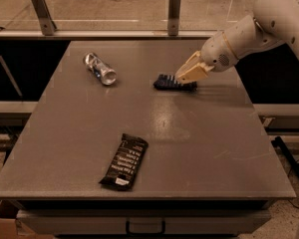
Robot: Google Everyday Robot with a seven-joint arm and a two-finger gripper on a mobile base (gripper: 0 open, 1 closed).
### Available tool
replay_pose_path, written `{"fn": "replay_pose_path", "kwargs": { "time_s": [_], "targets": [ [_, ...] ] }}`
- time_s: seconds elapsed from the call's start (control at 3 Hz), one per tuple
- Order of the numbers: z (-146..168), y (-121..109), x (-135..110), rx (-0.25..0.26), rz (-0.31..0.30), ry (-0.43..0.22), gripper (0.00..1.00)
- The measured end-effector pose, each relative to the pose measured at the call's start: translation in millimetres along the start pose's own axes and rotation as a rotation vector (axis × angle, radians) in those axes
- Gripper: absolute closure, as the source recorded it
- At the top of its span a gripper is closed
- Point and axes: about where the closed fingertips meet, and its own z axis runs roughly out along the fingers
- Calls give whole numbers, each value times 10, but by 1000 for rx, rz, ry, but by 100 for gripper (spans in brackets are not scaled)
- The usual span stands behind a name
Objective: Pick rxbar blueberry
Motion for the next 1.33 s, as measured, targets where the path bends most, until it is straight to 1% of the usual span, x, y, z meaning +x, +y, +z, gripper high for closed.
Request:
{"fn": "replay_pose_path", "kwargs": {
  "time_s": [0.33, 1.0, 1.33],
  "targets": [
    [34, 2, -4, -5, 0, 0, 82],
    [108, 9, -137, -26, -55, -18, 36],
    [139, 3, -175, -34, -71, -21, 13]
  ]
}}
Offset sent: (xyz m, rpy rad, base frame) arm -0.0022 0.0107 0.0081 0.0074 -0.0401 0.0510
